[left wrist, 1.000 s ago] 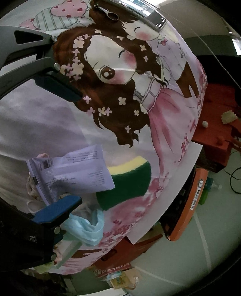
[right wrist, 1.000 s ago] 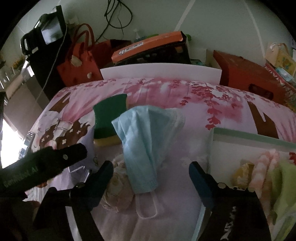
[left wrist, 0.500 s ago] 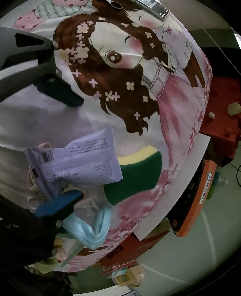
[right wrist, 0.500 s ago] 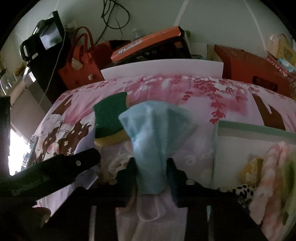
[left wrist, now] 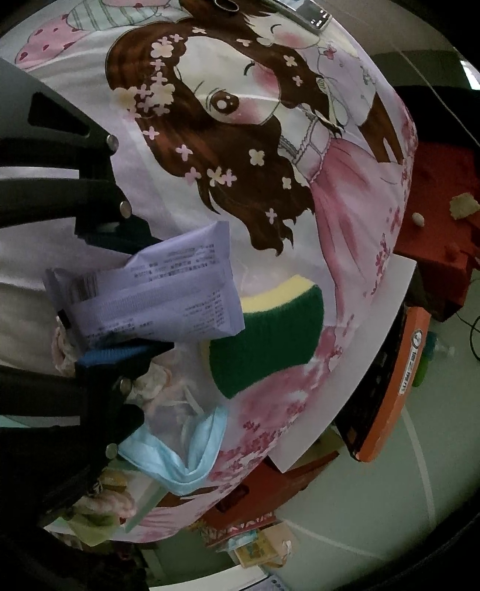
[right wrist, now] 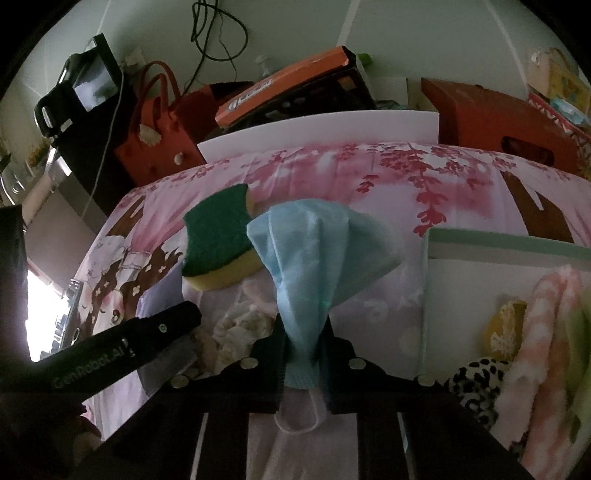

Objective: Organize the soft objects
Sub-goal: 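Carry packet and mask over the mint tray with both tools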

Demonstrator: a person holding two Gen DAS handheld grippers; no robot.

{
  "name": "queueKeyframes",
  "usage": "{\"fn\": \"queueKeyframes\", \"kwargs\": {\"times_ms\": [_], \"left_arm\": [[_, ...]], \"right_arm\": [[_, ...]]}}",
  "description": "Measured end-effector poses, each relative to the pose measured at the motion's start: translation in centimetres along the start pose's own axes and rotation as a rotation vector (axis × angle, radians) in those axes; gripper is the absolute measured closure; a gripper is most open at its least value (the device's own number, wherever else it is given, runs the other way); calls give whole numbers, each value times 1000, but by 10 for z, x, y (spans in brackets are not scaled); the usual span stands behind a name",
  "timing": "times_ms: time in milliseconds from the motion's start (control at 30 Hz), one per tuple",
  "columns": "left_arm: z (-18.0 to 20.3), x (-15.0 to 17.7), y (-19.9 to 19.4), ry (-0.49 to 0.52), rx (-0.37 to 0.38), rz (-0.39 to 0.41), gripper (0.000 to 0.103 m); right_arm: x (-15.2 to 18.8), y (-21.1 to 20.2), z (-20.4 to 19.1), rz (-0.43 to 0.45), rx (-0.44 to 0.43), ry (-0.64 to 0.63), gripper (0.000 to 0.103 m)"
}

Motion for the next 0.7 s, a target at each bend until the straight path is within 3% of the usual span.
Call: {"fn": "queueKeyframes", "kwargs": {"times_ms": [367,700], "left_arm": [[7,-6,-14,32,-9,52,62],[18,-14,-48,65,16,140,62]], "right_arm": [[-6,-19,-2,52,-22,11,92],[-19,-65,-8,168,-63,20,93]]}}
Point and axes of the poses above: each gripper's, at about its wrist camera, not at the fingertips, and y roughly the way its jaws point, z to its right, x to its underside, the point moved 3 cm from there along y, roughly the way its jaws point, and after that the axes turned 11 degrees about y, right-handed, at the moved point
